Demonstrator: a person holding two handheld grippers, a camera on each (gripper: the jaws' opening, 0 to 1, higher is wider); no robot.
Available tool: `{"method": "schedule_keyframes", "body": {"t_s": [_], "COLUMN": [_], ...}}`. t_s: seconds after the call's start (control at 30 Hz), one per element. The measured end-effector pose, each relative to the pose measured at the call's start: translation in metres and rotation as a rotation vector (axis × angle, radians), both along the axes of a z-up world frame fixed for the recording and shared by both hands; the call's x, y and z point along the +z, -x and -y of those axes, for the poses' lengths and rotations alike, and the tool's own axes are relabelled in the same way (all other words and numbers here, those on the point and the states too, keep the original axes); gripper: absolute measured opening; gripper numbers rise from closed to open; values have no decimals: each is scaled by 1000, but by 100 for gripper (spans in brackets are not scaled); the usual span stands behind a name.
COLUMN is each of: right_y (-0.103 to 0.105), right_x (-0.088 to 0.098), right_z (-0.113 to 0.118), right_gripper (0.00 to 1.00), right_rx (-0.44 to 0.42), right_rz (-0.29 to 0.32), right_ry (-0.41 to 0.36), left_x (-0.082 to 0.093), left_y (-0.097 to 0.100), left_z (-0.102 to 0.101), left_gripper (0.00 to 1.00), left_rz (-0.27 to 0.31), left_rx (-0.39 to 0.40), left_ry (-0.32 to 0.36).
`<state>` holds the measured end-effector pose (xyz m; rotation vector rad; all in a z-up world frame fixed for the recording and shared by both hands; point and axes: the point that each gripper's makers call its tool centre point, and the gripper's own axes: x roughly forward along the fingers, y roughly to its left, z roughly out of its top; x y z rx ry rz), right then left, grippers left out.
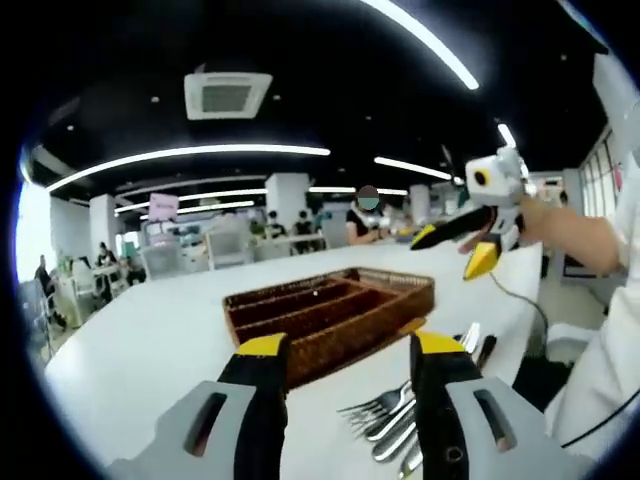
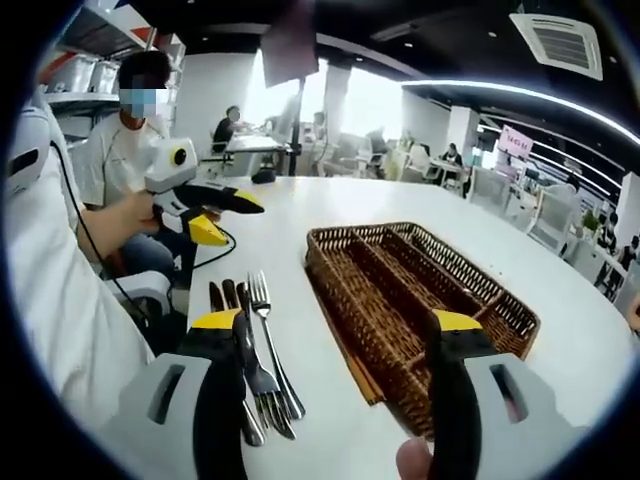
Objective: Arrange the knives, forks, and spoons in their matching storage slots by inserting each utensil handle-first until every utensil is classified and aligned in the correct compartment
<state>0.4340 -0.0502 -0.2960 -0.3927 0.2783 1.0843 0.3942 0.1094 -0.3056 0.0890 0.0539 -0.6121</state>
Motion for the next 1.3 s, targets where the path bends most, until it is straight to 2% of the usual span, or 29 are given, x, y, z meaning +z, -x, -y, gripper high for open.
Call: {"method": "schedule_keyframes", "body": {"t_s": [0.33,0.5,0.53,0.77,0.93,1.3], "right_y": [2,5,6,8,8,11], "right_x": [7,12,14,15,15,8], "right_z": [-2,-9,-11,-15,-18,-26], "right_gripper": [75,75,75,75,74,72], "right_rx": [9,26,29,41,52,89], "right_rz": [17,27,29,29,30,23], "right_ry": [25,44,41,44,45,58], "left_x": [-6,-4,-1,6,5,2], "left_y": [13,23,22,19,17,25], "left_z": [-3,-6,-6,-1,-1,-9], "left_gripper": [50,51,51,53,53,54], "left_rz": [-2,22,23,50,44,38], "left_rx": [18,38,42,33,34,62], "left_ry": [17,29,46,40,34,33]}}
